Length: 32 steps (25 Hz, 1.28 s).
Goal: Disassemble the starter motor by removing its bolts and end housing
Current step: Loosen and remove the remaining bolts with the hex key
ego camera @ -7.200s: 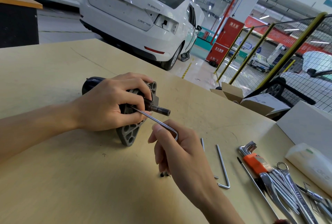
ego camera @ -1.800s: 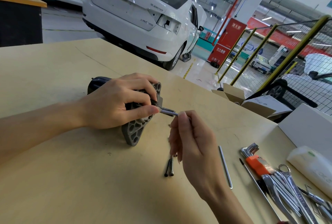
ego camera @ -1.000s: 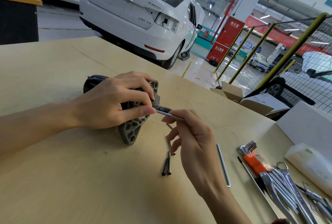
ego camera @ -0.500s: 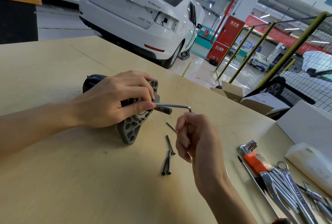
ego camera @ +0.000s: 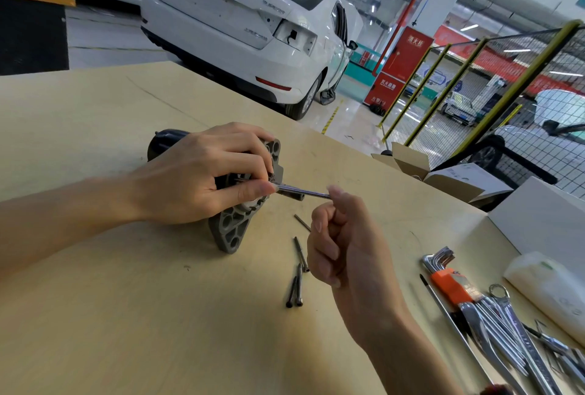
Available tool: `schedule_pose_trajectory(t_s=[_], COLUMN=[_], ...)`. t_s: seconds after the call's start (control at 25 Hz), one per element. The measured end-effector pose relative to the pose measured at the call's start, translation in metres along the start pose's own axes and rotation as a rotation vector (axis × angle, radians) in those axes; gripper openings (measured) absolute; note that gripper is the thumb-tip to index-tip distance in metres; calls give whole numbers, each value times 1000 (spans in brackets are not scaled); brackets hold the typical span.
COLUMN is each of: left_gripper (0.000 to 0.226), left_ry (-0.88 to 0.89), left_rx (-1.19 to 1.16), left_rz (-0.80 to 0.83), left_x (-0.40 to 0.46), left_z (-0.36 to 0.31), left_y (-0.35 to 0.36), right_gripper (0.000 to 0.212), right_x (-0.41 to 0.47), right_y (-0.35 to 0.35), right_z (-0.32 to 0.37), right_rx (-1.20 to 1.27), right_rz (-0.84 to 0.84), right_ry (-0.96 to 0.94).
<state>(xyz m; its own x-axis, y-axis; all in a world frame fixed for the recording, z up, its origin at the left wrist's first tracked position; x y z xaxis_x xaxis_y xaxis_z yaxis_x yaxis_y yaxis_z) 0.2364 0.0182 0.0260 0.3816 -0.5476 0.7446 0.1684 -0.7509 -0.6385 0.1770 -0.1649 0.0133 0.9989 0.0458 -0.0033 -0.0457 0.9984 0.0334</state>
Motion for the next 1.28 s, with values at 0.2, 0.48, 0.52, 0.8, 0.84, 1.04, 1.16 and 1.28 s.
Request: schedule_pose_trajectory(t_s=[0.2,0.48,0.52,0.8,0.84,1.04,1.16,1.28], left_gripper=[29,31,32,30,31,31,31,30], left_ry=[2,-14,-16,3,4,-2,-2,-2], left_rx=[1,-11,-13,8,9,0,5,6], left_rz=[22,33,34,23,22,26,26,27], left_x=[-1,0,0,0,0,-1,0,0], left_z=[-1,0,0,-1,-1,-2,-2,-2], left_y=[0,0,0,1,1,1,1,0], right_gripper=[39,35,34,66,63,49,44,43], right_x=[-4,-6,-6,-8,-8,-7,-8,-7], right_y=[0,4,5,5,5,9,11,11], right_z=[4,5,6,2,2,3,3,2], right_rx=[-154,-612,-626,-468,-412,-247,-179,-108], right_rz=[-12,-176,-188,-145,-118,-15,12,28], right_ry=[-114,-428,-450,-346,-315,-206,-162,-114])
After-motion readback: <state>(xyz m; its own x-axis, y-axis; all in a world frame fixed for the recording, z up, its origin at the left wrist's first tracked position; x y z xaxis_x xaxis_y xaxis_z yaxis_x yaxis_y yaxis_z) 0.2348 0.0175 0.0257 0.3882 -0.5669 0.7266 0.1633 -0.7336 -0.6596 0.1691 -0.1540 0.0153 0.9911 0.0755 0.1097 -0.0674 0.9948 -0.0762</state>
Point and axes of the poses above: each hand's wrist, its own x-axis towards the middle knuckle, its own y-axis out of the palm, z = x × y, the point moved 4 cm from there along x, towards the middle knuckle, and after that the axes turned 1 degree about -x, right-handed, at the moved point
